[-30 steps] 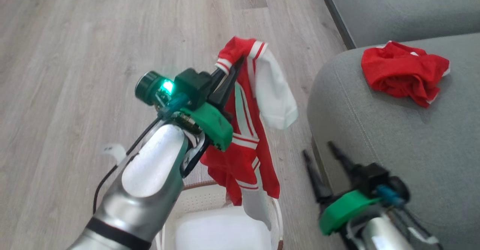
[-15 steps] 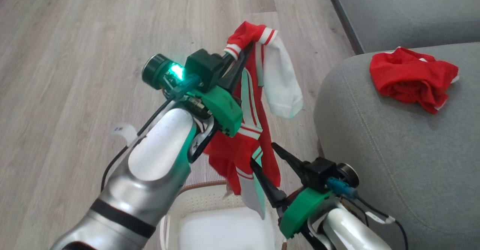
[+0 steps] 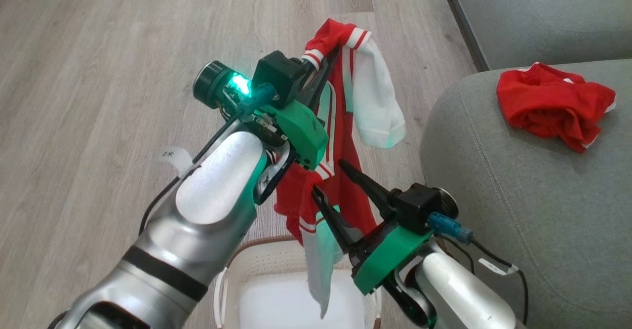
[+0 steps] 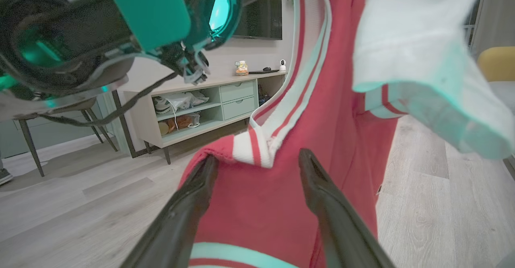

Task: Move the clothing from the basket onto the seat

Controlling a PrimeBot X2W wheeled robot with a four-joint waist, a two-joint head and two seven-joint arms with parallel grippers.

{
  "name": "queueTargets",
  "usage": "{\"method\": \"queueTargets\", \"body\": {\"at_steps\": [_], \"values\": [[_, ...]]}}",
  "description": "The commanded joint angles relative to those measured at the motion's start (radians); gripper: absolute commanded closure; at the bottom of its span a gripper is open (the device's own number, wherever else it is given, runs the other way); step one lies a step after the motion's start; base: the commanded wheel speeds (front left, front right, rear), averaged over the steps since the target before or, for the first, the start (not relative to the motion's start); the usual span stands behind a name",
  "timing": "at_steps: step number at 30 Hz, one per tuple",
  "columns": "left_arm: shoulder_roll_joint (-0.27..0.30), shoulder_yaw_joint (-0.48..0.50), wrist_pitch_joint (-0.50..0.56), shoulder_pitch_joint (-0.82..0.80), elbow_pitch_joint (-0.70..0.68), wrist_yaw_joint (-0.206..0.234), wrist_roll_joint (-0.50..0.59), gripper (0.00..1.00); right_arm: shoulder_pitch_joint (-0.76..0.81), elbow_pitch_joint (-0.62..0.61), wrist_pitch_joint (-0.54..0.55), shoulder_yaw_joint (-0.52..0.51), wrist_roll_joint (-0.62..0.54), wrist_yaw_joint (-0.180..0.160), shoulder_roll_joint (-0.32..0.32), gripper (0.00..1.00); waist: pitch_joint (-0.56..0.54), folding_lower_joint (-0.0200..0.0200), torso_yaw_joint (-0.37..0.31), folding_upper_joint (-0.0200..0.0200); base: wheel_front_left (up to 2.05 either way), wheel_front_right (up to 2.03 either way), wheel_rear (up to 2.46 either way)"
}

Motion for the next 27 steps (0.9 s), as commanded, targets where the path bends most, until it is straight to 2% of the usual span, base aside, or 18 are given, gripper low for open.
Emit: {"method": "queueTargets", "body": {"at_steps": [1, 18, 27], "values": [[0.013, 0.030, -0.009, -0.078, -0.023, 0.008, -0.011, 1.00, -0.030, -0.032, -0.007, 0.014, -0.001, 0.000, 0.011, 0.00, 0.000, 0.0001, 0.000, 0.0000, 0.00, 0.00, 0.00], [0.018, 0.030, -0.041, -0.099, 0.109, 0.019, -0.044, 1.00, 0.002, -0.106, -0.007, -0.017, -0.018, 0.000, 0.011, 0.00, 0.009, 0.0001, -0.006, 0.0000, 0.00, 0.00, 0.00], [0.017, 0.023, -0.060, -0.107, 0.137, 0.022, -0.058, 1.00, 0.026, -0.056, -0.007, -0.075, -0.062, 0.000, 0.011, 0.00, 0.016, 0.0001, -0.004, 0.0000, 0.00, 0.00, 0.00]]}}
